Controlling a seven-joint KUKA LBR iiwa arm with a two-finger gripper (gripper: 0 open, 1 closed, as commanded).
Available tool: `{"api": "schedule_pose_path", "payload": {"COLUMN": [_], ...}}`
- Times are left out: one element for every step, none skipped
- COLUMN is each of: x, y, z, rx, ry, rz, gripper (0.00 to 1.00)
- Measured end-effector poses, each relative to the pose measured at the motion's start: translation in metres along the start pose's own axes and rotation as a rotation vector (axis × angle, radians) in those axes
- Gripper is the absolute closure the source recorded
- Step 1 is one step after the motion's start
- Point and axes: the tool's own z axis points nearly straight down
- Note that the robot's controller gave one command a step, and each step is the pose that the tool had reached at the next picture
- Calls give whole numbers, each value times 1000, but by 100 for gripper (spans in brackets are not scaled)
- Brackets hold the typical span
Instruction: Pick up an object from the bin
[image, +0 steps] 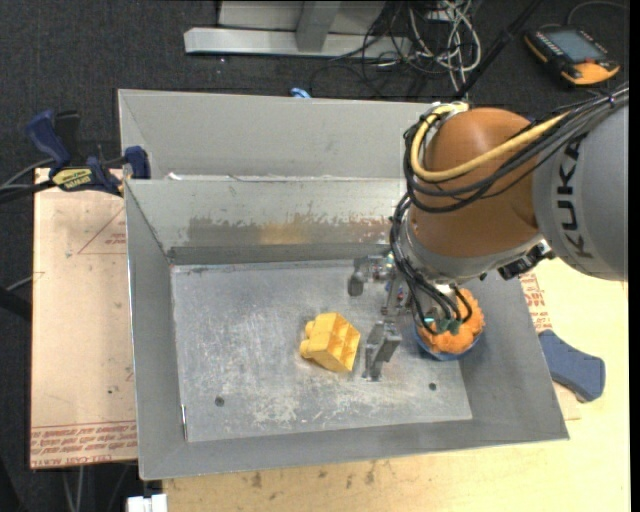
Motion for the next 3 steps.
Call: {"api": "schedule_pose_path", "payload": {"x": [-1,-13,-10], "y": [0,13,25], "z": [-4,33,95], "rx": [-1,0,0], "ry": [-8,-17,-13], "rz": [2,-47,-172], "gripper": [0,0,0]}}
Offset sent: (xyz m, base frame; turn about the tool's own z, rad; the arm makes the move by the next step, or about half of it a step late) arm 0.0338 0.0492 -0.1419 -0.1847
